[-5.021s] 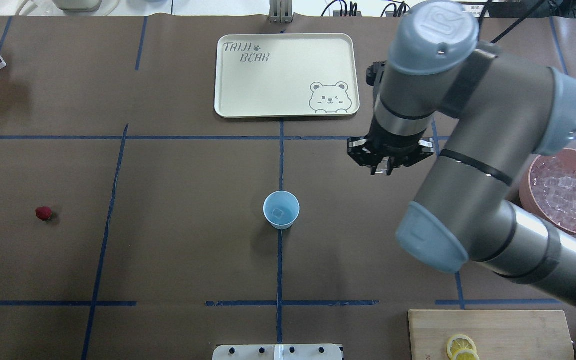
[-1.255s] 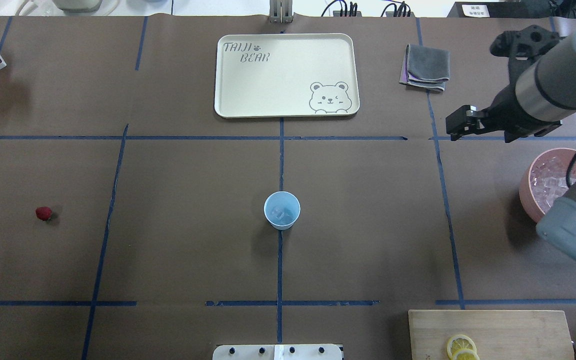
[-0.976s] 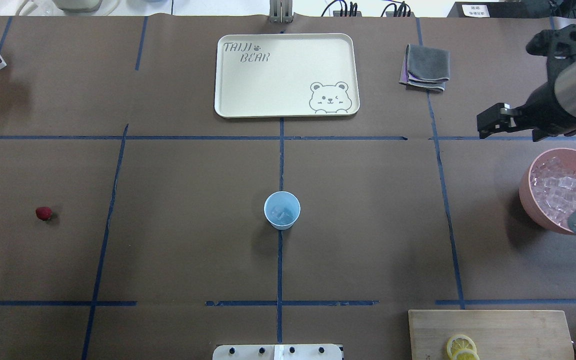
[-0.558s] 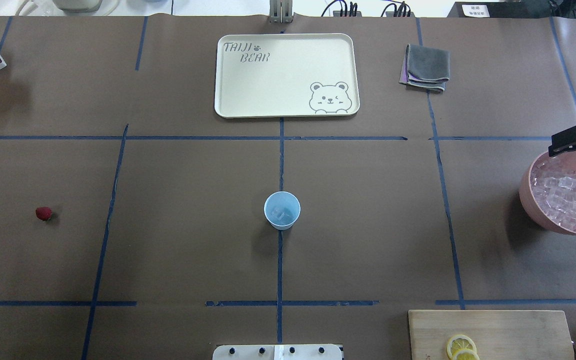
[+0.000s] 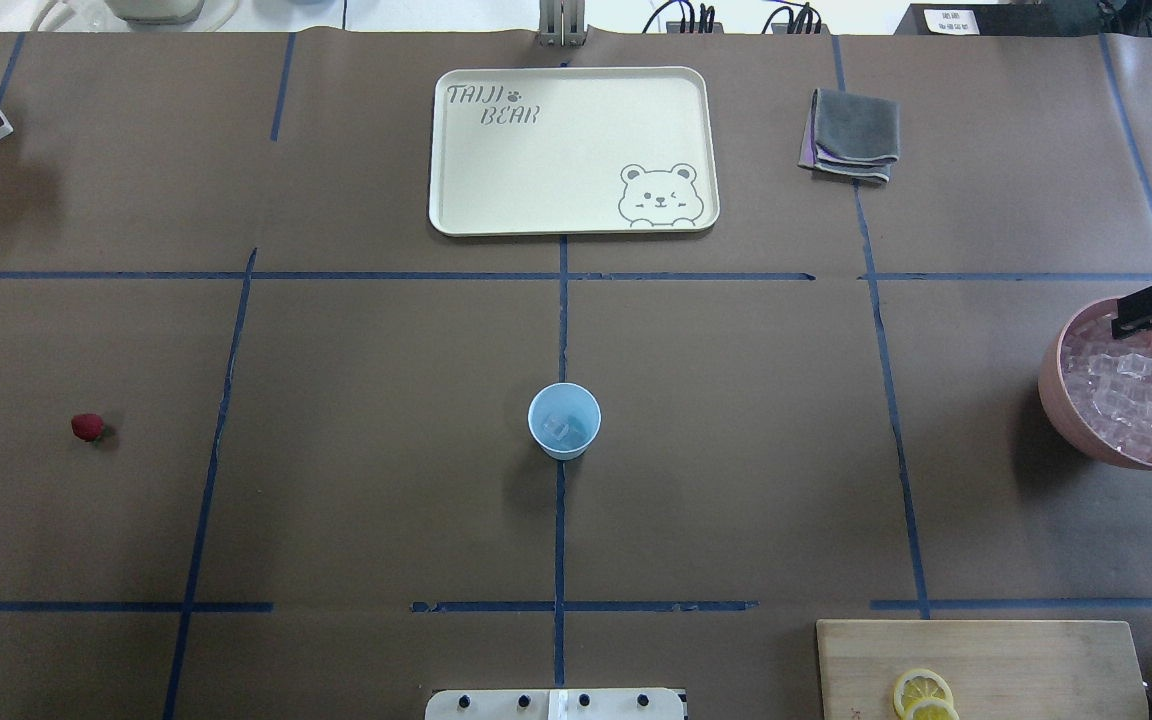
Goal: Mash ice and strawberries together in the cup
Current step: 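Lower the right gripper into the bowl and grasp a third ice cube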
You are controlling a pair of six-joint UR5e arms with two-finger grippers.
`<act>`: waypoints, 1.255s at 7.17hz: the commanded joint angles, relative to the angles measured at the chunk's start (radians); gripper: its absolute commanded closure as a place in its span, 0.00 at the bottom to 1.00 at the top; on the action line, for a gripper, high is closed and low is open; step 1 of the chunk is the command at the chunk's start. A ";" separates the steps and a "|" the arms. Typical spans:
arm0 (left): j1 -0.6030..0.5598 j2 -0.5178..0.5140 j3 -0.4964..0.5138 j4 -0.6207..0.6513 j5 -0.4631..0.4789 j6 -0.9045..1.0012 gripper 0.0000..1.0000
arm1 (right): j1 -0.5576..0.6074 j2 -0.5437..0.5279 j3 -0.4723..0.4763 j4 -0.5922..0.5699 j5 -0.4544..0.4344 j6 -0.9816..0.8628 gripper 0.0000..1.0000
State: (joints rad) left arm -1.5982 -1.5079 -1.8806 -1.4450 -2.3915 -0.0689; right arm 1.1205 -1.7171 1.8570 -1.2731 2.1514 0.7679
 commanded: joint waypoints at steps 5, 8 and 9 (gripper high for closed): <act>0.000 0.000 -0.003 0.000 0.002 0.000 0.00 | -0.036 0.033 -0.050 0.001 -0.002 -0.009 0.34; 0.000 0.002 -0.006 0.000 0.000 0.000 0.00 | -0.042 0.033 -0.076 0.003 -0.001 -0.013 0.35; 0.000 0.002 -0.006 0.000 0.000 0.000 0.00 | -0.042 0.033 -0.081 0.003 -0.001 -0.013 0.37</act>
State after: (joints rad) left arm -1.5984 -1.5065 -1.8862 -1.4450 -2.3911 -0.0690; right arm 1.0790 -1.6845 1.7842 -1.2702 2.1501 0.7553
